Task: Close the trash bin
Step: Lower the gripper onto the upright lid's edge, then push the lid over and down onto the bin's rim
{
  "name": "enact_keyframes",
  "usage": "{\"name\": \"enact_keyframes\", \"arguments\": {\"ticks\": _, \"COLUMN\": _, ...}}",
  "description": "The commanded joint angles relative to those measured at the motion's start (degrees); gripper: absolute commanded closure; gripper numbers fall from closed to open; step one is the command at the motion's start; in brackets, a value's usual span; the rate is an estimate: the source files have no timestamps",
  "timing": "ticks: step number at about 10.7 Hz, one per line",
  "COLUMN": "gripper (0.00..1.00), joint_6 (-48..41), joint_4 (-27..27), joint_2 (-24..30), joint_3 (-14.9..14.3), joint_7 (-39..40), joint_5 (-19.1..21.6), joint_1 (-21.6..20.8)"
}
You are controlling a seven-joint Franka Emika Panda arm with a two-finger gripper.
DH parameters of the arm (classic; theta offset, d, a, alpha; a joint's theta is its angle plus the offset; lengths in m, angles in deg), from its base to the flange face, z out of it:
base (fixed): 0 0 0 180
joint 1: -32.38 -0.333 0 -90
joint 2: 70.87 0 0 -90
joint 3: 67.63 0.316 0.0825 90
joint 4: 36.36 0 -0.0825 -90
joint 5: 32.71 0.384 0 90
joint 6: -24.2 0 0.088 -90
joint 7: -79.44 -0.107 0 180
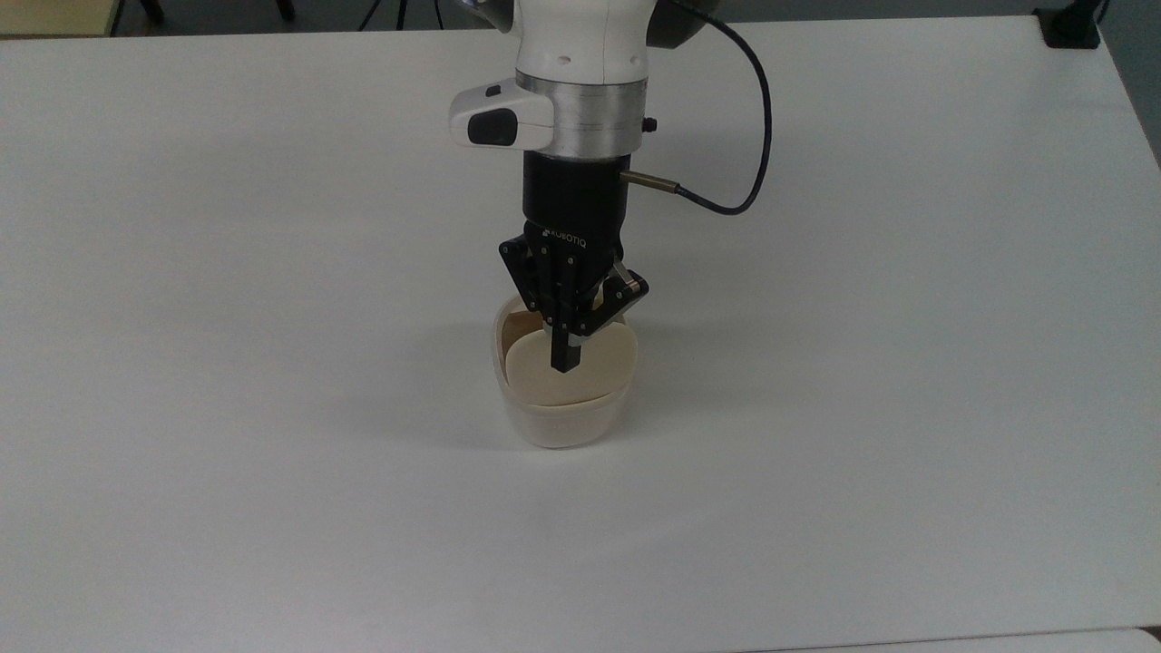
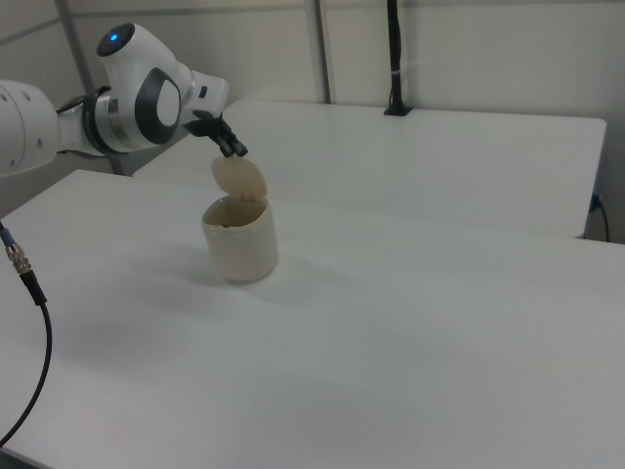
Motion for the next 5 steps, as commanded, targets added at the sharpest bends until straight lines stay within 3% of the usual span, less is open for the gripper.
{"name": "enact_keyframes", "arguments": {"ticks": 1, "gripper": 1.0, "joint_6": -0.6, "joint_4": -2.6, "joint_2": 0.9, "joint_3": -0.4, "joint_7": 1.8, "joint_5": -1.0, "joint_1": -0.5}}
{"name": "enact_keyframes", "arguments": {"ticks": 5, "gripper": 1.0, "joint_6": -7.1, "joint_4": -4.8, "joint_2": 3.2, "joint_3": -0.3, "joint_7": 7.8, "joint_5": -0.5, "joint_1": -0.2}}
